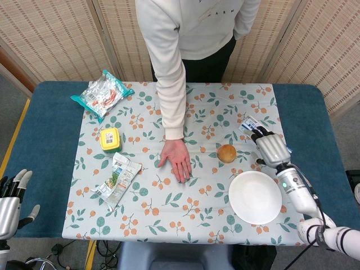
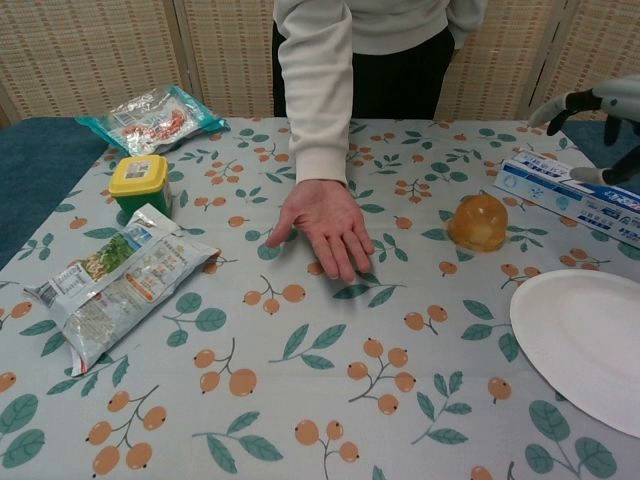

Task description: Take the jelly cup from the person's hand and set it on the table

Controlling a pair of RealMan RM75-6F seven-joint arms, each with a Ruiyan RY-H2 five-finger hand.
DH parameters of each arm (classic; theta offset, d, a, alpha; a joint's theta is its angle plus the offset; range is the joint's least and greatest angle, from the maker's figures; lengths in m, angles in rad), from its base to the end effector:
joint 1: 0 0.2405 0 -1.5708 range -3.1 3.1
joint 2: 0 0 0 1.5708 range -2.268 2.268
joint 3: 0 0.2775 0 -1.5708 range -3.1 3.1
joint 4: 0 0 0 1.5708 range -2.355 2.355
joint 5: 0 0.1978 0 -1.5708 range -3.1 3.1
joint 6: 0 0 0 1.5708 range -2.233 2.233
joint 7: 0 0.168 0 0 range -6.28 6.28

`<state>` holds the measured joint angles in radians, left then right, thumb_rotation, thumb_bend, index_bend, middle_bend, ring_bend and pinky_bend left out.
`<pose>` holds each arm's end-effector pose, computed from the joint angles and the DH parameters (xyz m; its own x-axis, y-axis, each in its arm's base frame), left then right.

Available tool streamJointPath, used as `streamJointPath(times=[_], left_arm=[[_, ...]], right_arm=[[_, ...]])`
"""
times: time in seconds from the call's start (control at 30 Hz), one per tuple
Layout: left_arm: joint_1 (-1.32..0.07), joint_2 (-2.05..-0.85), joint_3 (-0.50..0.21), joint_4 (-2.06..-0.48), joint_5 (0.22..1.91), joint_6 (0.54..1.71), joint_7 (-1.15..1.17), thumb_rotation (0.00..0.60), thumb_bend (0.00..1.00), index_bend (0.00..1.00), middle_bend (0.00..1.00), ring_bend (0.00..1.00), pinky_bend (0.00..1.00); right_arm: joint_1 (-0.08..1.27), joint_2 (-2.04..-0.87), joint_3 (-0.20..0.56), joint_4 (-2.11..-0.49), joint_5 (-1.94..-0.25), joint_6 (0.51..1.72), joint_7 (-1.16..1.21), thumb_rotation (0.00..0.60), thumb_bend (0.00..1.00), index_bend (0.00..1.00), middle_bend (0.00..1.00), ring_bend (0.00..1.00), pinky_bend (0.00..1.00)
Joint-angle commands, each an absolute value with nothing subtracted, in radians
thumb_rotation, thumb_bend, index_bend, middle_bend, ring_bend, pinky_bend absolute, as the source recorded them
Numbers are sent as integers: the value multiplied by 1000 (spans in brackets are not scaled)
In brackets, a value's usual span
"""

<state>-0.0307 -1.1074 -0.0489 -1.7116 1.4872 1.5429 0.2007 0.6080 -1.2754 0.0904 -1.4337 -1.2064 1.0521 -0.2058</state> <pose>-0.3164 0.1868 0.1845 0.4968 -0.0202 0.8676 0.8671 0.0525 -0.4953 -0.2586 -0.3752 0.1007 0.5725 -0.1478 0.8065 -0.8136 -0.2242 0.5365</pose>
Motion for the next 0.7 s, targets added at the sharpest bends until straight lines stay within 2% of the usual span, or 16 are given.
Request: streamJointPath(times=[0.03,0.1,0.3,0.7], left_arm=[[-34,-1108,-51,-1714,1487,1541,204,600,278,53,39,111,64],[-38,-1109,-52,-1719,1486,1536,208,600,278,53,39,111,63],[-46,-1113,-57,-1733,1486,1535,228,600,278,53,39,111,63],[-58,-1136,-65,-1754,1473,1528,273,600,278,53,39,111,64]], right_arm=[[510,-1205,73,-1519,-1232,1177,-185,600,358,217,293,178,355],[463,-1177,65,-1554,-1249,1235,-162,600,358,249,345,219,358],[342,-1105,25,-1625,-1324,1385,-123,600,358,253,350,223,360],[186,-1037,-38,-1681,-1430,1532,-79,600,357,283,350,223,360]])
